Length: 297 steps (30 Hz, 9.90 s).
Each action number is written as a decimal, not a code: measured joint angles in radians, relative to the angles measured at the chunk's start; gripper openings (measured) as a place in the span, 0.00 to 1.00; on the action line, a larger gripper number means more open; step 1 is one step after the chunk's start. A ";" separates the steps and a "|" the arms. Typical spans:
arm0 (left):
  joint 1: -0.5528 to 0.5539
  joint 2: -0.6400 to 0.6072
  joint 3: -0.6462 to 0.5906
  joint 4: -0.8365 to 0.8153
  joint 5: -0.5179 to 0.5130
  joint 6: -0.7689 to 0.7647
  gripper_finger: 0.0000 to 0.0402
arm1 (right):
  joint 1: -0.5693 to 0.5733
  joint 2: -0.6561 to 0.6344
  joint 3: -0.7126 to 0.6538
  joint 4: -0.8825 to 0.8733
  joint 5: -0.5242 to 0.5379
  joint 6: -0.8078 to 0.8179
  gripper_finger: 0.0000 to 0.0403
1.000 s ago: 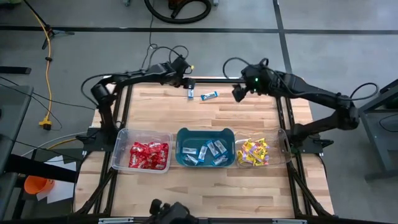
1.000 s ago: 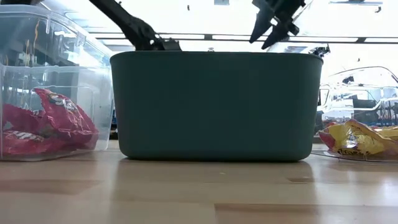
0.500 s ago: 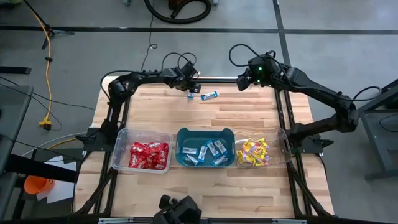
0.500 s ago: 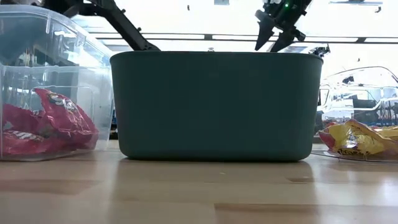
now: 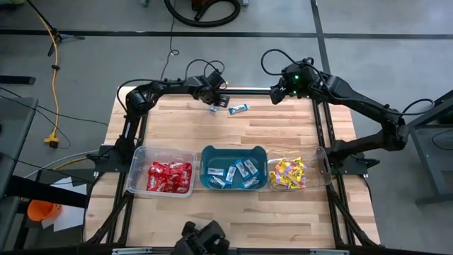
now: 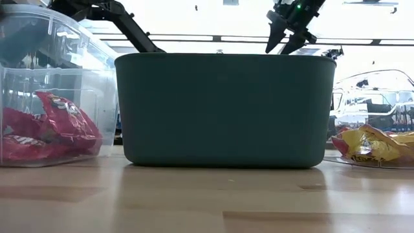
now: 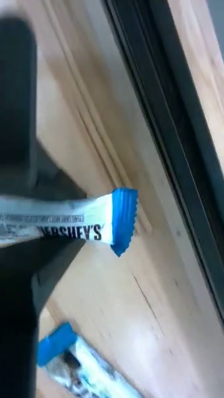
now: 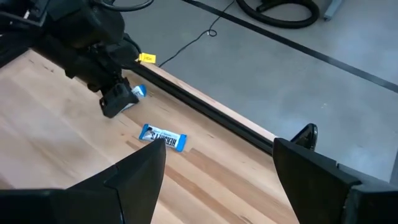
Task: Sort candy
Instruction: Put the white chocolate into the blue bin, then return to Home Position
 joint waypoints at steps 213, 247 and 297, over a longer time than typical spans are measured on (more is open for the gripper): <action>-0.415 -0.900 -0.292 0.469 0.248 0.242 0.54 | 0.191 0.081 -0.163 0.029 -0.758 -0.277 0.00; -0.763 -1.031 -0.293 0.267 -0.244 0.199 0.54 | 0.623 0.084 -0.219 0.302 -0.447 -0.091 0.64; -0.666 -1.890 -1.481 1.060 -0.269 0.107 0.00 | 0.701 -0.733 -0.628 0.262 -0.417 0.304 0.00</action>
